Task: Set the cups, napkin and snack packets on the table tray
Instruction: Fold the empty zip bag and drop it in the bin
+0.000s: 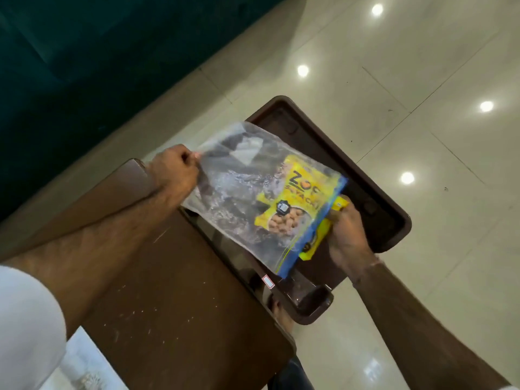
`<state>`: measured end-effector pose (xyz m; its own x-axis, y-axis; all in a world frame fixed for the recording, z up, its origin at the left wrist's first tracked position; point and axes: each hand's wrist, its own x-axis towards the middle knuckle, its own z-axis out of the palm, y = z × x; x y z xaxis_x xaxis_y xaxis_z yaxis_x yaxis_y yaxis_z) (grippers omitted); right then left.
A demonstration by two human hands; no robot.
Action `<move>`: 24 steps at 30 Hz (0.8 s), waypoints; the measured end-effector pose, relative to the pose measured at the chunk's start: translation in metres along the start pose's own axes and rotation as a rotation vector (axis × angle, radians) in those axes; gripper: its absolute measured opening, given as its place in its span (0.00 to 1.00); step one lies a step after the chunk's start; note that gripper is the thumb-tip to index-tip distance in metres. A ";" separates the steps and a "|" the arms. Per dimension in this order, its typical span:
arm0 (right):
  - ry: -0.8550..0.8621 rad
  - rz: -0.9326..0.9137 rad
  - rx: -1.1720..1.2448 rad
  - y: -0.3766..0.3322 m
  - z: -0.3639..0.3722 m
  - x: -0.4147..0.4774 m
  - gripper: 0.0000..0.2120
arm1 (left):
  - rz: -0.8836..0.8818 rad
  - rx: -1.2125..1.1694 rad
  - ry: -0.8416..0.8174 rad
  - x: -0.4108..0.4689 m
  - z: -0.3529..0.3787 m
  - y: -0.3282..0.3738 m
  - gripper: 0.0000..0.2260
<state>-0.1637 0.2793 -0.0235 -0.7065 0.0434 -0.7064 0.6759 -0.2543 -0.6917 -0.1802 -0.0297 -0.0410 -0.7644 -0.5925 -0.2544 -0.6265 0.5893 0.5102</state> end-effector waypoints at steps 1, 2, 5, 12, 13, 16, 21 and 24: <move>0.056 -0.011 0.005 0.004 -0.005 0.004 0.13 | -0.023 -0.031 0.037 0.000 -0.004 -0.005 0.11; 0.091 -0.001 0.012 0.007 -0.012 0.002 0.13 | -0.041 -0.035 0.103 -0.003 -0.007 -0.009 0.12; 0.149 0.049 0.068 0.018 -0.026 0.002 0.18 | -0.244 -0.141 0.299 -0.032 -0.011 -0.012 0.18; 0.223 0.001 0.047 0.026 -0.019 -0.001 0.19 | -0.797 -0.988 -0.110 -0.129 0.018 -0.010 0.18; 0.231 -0.003 0.038 0.027 -0.018 -0.002 0.19 | -0.761 -0.955 -0.159 -0.134 0.023 -0.009 0.15; 0.269 -0.039 -0.019 0.031 -0.022 -0.001 0.19 | -0.703 -0.859 -0.076 -0.127 0.028 -0.003 0.09; 0.338 -0.032 -0.166 0.032 -0.031 0.004 0.20 | -0.692 -0.936 0.166 -0.101 0.013 -0.003 0.11; 0.447 -0.033 -0.285 0.031 -0.029 0.005 0.23 | -0.733 -1.028 -0.046 -0.107 0.014 -0.003 0.12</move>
<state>-0.1400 0.2995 -0.0526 -0.6121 0.4700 -0.6359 0.7291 0.0241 -0.6840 -0.0983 0.0393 -0.0266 -0.3062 -0.5665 -0.7651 -0.5125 -0.5792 0.6340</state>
